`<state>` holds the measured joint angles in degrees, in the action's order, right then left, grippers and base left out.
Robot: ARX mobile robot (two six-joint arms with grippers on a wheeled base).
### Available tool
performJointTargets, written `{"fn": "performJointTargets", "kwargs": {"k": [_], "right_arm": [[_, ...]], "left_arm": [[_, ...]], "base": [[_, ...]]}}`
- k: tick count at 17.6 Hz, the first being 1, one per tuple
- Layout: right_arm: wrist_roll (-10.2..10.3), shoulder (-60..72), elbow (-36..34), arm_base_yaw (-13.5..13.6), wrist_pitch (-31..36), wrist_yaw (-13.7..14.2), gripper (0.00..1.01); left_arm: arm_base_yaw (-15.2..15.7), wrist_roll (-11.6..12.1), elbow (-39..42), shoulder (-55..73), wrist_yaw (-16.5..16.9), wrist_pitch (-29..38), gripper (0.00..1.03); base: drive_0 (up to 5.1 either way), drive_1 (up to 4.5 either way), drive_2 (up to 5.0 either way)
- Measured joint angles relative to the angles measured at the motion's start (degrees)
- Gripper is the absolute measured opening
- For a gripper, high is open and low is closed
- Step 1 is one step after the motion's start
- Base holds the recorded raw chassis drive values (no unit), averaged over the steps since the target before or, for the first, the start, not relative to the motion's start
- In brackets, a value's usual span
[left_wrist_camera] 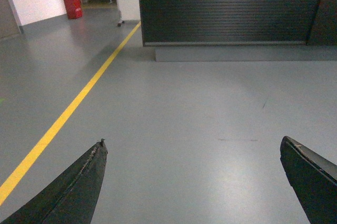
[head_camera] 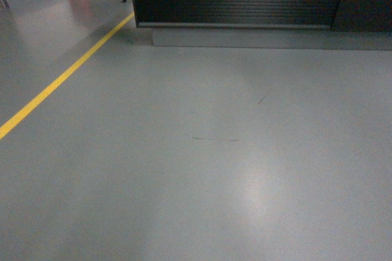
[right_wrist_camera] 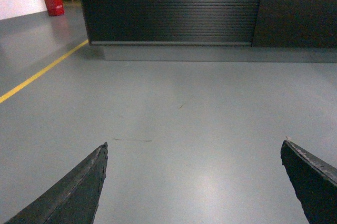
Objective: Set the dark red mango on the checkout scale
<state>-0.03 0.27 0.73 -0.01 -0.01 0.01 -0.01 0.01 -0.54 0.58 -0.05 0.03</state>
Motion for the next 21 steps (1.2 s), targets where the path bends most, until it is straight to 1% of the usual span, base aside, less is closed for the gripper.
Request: {"fn": "performJointTargets", "kwargs": {"k": [21], "right_arm": [[0.0, 0.0, 0.0, 0.0, -0.1, 0.0, 0.98]], "left_arm": [[0.0, 0.0, 0.0, 0.0, 0.0, -0.3, 0.98]], "base": [[0.0, 4.33, -4.3]]}}
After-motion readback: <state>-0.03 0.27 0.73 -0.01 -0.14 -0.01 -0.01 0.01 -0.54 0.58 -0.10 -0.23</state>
